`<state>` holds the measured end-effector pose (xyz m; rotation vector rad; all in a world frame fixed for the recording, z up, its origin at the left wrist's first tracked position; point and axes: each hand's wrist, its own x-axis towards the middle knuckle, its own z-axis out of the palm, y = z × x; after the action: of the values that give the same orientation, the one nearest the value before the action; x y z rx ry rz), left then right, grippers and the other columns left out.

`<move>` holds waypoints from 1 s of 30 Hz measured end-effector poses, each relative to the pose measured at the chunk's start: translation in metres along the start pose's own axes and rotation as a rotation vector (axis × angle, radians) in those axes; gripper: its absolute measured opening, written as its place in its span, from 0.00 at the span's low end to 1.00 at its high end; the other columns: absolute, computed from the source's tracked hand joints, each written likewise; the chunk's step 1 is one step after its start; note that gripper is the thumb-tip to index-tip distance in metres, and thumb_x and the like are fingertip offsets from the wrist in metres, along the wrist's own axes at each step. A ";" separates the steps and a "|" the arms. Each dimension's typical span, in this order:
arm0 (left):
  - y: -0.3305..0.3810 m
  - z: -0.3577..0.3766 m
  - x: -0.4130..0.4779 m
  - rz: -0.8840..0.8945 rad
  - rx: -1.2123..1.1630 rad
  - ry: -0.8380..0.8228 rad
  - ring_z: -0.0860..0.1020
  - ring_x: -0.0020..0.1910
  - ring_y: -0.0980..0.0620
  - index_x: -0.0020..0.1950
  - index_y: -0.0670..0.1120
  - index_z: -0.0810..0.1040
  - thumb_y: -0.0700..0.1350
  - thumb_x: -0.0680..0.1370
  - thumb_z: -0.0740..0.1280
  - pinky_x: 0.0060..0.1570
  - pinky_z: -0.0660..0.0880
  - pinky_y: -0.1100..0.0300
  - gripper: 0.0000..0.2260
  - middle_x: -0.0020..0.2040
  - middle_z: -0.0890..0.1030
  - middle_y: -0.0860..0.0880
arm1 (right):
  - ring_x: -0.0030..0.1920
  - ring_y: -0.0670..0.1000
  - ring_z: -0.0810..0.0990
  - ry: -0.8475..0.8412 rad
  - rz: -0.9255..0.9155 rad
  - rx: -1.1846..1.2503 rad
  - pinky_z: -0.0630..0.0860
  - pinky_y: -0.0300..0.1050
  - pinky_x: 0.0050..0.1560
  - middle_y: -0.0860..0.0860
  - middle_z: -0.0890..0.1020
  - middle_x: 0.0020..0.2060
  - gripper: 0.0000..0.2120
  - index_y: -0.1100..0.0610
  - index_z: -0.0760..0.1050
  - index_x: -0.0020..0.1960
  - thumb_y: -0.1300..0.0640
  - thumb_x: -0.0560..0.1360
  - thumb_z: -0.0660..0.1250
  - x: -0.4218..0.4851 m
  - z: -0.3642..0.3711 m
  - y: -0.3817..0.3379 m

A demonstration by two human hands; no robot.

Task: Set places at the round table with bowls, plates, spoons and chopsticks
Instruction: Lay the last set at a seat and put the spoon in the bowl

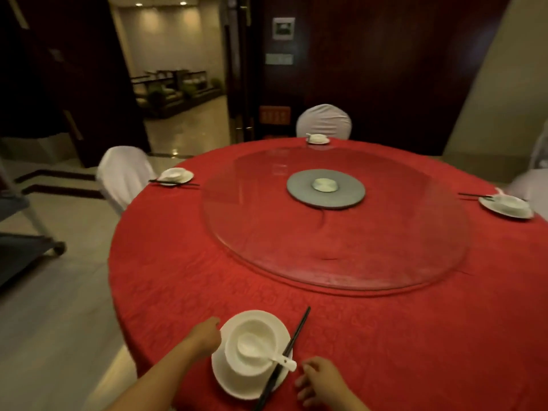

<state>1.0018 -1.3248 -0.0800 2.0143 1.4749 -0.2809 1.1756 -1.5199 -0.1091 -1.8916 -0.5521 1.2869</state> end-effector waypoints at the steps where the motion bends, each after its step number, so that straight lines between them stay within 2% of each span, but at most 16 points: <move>1: -0.002 0.001 0.008 0.019 0.001 -0.015 0.69 0.69 0.46 0.73 0.44 0.63 0.43 0.79 0.56 0.65 0.68 0.57 0.21 0.73 0.68 0.43 | 0.23 0.50 0.76 0.021 -0.004 0.009 0.73 0.40 0.24 0.56 0.78 0.31 0.07 0.59 0.70 0.49 0.62 0.80 0.53 0.000 0.004 0.000; 3: -0.008 0.004 0.021 0.048 -0.023 -0.025 0.74 0.63 0.45 0.73 0.45 0.63 0.43 0.79 0.57 0.57 0.75 0.55 0.21 0.71 0.70 0.43 | 0.22 0.51 0.77 0.050 -0.014 0.030 0.73 0.40 0.24 0.57 0.78 0.30 0.07 0.59 0.72 0.48 0.62 0.80 0.55 0.002 0.012 0.001; 5: -0.016 0.006 0.031 0.059 -0.123 -0.034 0.80 0.52 0.44 0.73 0.46 0.62 0.41 0.78 0.57 0.38 0.79 0.55 0.22 0.67 0.72 0.41 | 0.23 0.52 0.77 0.065 -0.011 0.060 0.74 0.41 0.25 0.57 0.79 0.30 0.07 0.59 0.73 0.47 0.61 0.79 0.57 0.005 0.020 0.001; 6: -0.020 0.008 0.036 0.066 -0.179 -0.042 0.81 0.47 0.44 0.73 0.46 0.63 0.41 0.78 0.57 0.30 0.79 0.57 0.22 0.65 0.74 0.41 | 0.23 0.53 0.78 0.069 -0.006 0.065 0.75 0.42 0.25 0.58 0.79 0.31 0.07 0.60 0.73 0.47 0.61 0.79 0.56 0.007 0.024 0.001; 8: -0.026 0.012 0.043 0.095 -0.252 -0.072 0.79 0.42 0.47 0.70 0.46 0.66 0.41 0.77 0.58 0.22 0.76 0.60 0.20 0.59 0.76 0.43 | 0.23 0.53 0.79 0.086 0.004 0.076 0.76 0.43 0.24 0.59 0.78 0.31 0.08 0.61 0.72 0.48 0.63 0.79 0.54 0.012 0.030 0.000; 12: -0.027 0.023 0.046 0.168 -0.313 -0.067 0.77 0.43 0.46 0.65 0.44 0.71 0.37 0.77 0.58 0.23 0.76 0.57 0.16 0.51 0.74 0.44 | 0.20 0.51 0.78 0.138 -0.004 0.110 0.76 0.41 0.21 0.60 0.76 0.31 0.08 0.63 0.71 0.47 0.66 0.79 0.53 0.020 0.037 0.000; 15: -0.024 0.029 0.041 0.129 -0.319 -0.013 0.77 0.42 0.43 0.59 0.45 0.72 0.35 0.76 0.57 0.23 0.75 0.55 0.14 0.49 0.74 0.43 | 0.19 0.49 0.77 0.179 -0.043 0.115 0.76 0.40 0.20 0.59 0.76 0.30 0.08 0.63 0.71 0.44 0.67 0.78 0.55 0.020 0.038 0.002; 19: -0.018 0.036 0.028 0.057 -0.371 -0.053 0.77 0.38 0.45 0.51 0.44 0.70 0.34 0.75 0.54 0.26 0.79 0.51 0.10 0.45 0.73 0.44 | 0.19 0.47 0.76 0.245 -0.075 0.085 0.75 0.39 0.19 0.57 0.76 0.28 0.08 0.62 0.71 0.43 0.67 0.78 0.56 0.021 0.032 0.006; 21: -0.017 0.041 0.022 0.040 -0.390 -0.060 0.77 0.39 0.44 0.53 0.42 0.70 0.33 0.75 0.53 0.27 0.80 0.50 0.11 0.46 0.73 0.44 | 0.20 0.48 0.76 0.261 -0.093 0.067 0.76 0.40 0.19 0.57 0.76 0.28 0.07 0.63 0.73 0.45 0.66 0.78 0.57 0.022 0.027 0.009; 27: -0.007 0.052 0.008 0.010 -0.426 -0.027 0.77 0.36 0.44 0.63 0.36 0.68 0.34 0.78 0.52 0.15 0.74 0.57 0.14 0.53 0.74 0.38 | 0.18 0.46 0.77 0.251 -0.155 0.093 0.75 0.38 0.19 0.57 0.77 0.28 0.08 0.64 0.74 0.48 0.68 0.78 0.56 0.020 0.016 0.020; 30: -0.001 0.054 0.002 0.026 -0.396 -0.060 0.79 0.41 0.41 0.63 0.34 0.68 0.31 0.77 0.52 0.22 0.78 0.52 0.16 0.56 0.76 0.34 | 0.18 0.45 0.77 0.248 -0.185 0.094 0.75 0.37 0.19 0.57 0.77 0.28 0.09 0.66 0.75 0.51 0.68 0.78 0.56 0.019 0.011 0.024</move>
<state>1.0112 -1.3549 -0.1238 1.6899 1.3445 -0.0324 1.1710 -1.5174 -0.1415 -1.8408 -0.5133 0.9285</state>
